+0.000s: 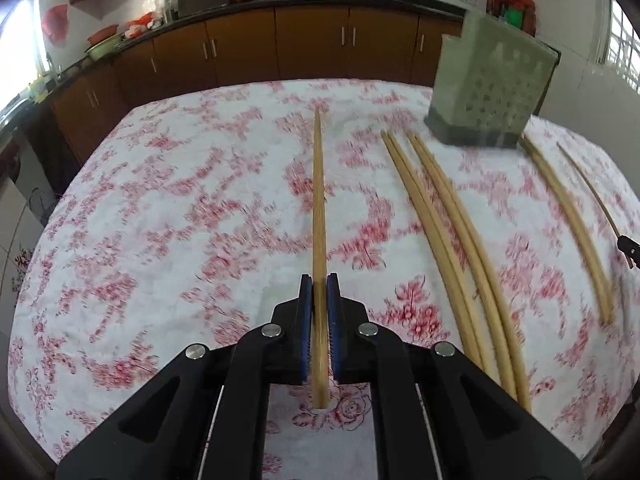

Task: Organize utensils
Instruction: 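Lift both held chopsticks and carry them over the green utensil holder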

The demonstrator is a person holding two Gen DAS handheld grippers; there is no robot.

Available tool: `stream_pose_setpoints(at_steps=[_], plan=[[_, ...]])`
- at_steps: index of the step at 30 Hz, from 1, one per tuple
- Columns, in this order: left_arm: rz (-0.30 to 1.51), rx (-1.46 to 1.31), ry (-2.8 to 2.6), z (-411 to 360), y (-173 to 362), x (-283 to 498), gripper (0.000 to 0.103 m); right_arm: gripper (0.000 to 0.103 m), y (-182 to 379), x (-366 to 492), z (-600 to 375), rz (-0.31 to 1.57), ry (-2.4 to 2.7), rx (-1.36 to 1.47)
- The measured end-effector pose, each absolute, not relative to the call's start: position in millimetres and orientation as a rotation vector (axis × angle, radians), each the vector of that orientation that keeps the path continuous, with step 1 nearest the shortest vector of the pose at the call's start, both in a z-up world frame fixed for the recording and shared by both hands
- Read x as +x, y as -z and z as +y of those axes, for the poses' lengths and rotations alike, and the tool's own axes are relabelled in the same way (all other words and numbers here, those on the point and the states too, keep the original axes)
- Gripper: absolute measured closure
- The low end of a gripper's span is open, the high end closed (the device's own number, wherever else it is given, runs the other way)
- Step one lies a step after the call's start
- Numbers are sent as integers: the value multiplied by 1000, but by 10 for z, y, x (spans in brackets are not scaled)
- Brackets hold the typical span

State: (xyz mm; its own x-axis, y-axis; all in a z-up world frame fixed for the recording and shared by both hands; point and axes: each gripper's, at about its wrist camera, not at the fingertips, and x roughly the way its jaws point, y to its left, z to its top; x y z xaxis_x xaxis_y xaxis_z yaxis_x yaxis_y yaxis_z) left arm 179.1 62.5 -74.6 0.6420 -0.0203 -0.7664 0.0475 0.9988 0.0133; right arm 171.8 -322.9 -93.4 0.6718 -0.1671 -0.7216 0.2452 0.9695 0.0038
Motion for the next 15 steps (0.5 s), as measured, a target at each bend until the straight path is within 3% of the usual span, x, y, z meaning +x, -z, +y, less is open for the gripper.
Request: stream_pose_setpoints(at_steps=[9, 15], plan=[[598, -82, 19, 859, -234, 1762, 95, 95, -10, 1600, -3382, 532, 252, 96], [520, -99, 21, 919, -623, 1872, 95, 95, -365, 1677, -3442, 444, 236, 109]])
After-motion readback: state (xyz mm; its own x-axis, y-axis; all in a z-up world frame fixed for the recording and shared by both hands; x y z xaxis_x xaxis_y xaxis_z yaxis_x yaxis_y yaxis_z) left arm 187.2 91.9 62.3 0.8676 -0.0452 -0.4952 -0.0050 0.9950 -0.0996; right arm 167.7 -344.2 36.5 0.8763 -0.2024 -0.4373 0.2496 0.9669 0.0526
